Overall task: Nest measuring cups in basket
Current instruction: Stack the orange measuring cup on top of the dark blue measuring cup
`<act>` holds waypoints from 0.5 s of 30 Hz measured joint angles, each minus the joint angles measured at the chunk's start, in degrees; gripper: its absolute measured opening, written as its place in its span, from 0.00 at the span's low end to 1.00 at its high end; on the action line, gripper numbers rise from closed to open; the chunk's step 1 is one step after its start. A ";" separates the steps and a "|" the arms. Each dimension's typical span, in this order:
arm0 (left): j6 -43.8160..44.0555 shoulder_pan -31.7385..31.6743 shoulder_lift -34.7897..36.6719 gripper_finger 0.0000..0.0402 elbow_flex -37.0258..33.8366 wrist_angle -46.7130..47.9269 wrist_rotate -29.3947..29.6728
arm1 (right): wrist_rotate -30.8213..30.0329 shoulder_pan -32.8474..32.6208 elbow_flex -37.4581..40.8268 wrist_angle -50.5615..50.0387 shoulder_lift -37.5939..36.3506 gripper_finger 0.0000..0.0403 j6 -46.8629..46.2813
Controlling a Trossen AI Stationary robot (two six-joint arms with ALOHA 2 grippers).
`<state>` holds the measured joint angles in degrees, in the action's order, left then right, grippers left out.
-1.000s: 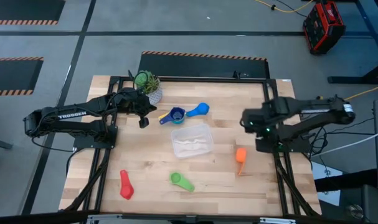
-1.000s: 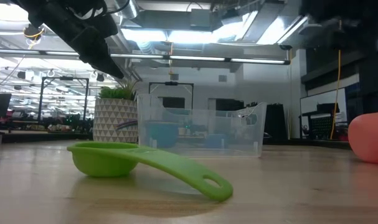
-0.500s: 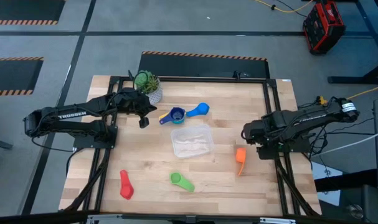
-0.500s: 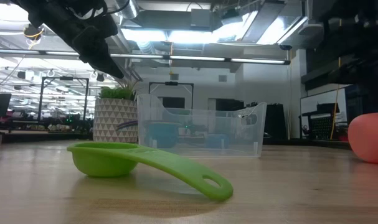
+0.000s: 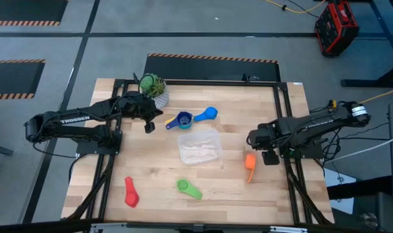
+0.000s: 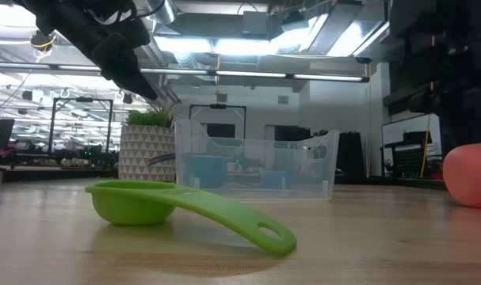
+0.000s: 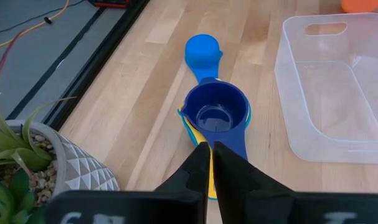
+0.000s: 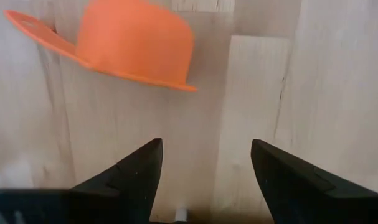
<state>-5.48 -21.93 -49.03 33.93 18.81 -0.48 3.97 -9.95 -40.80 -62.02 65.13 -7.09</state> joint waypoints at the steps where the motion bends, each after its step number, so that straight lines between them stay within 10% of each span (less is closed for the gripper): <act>1: 0.00 -0.01 0.01 0.02 0.00 0.00 -0.01 | 0.01 -0.43 0.00 -0.01 0.75 0.62 0.02; 15: 0.92 -0.01 0.01 0.04 0.00 0.00 0.00 | -5.40 -5.92 -0.93 2.16 7.66 0.61 -2.95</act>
<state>-4.56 -21.94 -49.03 33.93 18.81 -0.48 -1.43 -15.87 -41.74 -59.86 72.79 -10.04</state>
